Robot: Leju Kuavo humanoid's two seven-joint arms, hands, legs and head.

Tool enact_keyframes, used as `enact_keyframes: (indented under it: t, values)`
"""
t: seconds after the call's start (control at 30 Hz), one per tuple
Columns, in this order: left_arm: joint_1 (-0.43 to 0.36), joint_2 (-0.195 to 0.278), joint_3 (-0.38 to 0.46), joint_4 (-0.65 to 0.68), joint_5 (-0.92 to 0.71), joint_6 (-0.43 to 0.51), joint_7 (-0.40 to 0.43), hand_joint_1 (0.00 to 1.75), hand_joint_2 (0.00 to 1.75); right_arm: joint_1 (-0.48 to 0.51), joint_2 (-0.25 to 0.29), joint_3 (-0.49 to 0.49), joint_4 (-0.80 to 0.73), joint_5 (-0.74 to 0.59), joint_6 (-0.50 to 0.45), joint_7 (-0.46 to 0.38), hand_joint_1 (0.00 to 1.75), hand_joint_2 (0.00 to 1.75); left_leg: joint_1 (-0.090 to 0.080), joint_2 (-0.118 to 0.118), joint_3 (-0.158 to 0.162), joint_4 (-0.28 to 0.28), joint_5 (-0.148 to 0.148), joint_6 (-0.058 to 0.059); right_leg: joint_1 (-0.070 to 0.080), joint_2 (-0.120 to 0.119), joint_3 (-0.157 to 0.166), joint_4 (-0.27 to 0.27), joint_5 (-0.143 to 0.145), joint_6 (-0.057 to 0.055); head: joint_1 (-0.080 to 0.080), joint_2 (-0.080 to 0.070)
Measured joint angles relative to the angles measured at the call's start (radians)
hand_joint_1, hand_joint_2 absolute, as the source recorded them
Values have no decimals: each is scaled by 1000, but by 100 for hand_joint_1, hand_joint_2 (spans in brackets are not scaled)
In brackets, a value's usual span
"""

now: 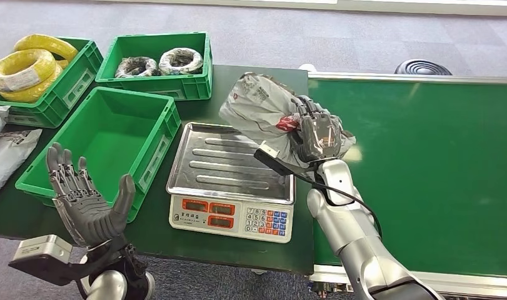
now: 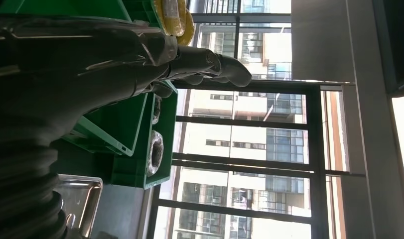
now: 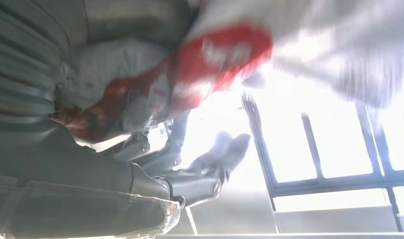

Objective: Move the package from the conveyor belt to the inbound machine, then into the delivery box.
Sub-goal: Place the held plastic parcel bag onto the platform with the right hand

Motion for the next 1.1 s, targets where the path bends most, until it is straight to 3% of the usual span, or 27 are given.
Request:
enact_keyframes:
  t: [0.7, 0.9, 1.1]
  values:
    - [5, 22, -5, 19, 18, 8, 0, 0, 175, 38, -12, -32, -38, -46, -27, -49, 0, 175, 0, 0, 0, 0, 0, 0, 0, 0, 0, 0, 0, 0, 0, 0]
    - [14, 42, -13, 10, 3, 36, 0, 0, 175, 113, -29, -57, -206, -59, -45, -86, 0, 175, 0, 0, 0, 0, 0, 0, 0, 0, 0, 0, 0, 0, 0, 0]
    - [-18, 68, -25, -70, -116, 64, 0, 0, 175, 234, 11, -151, -488, -73, -51, -221, 0, 175, 0, 0, 0, 0, 0, 0, 0, 0, 0, 0, 0, 0, 0, 0]
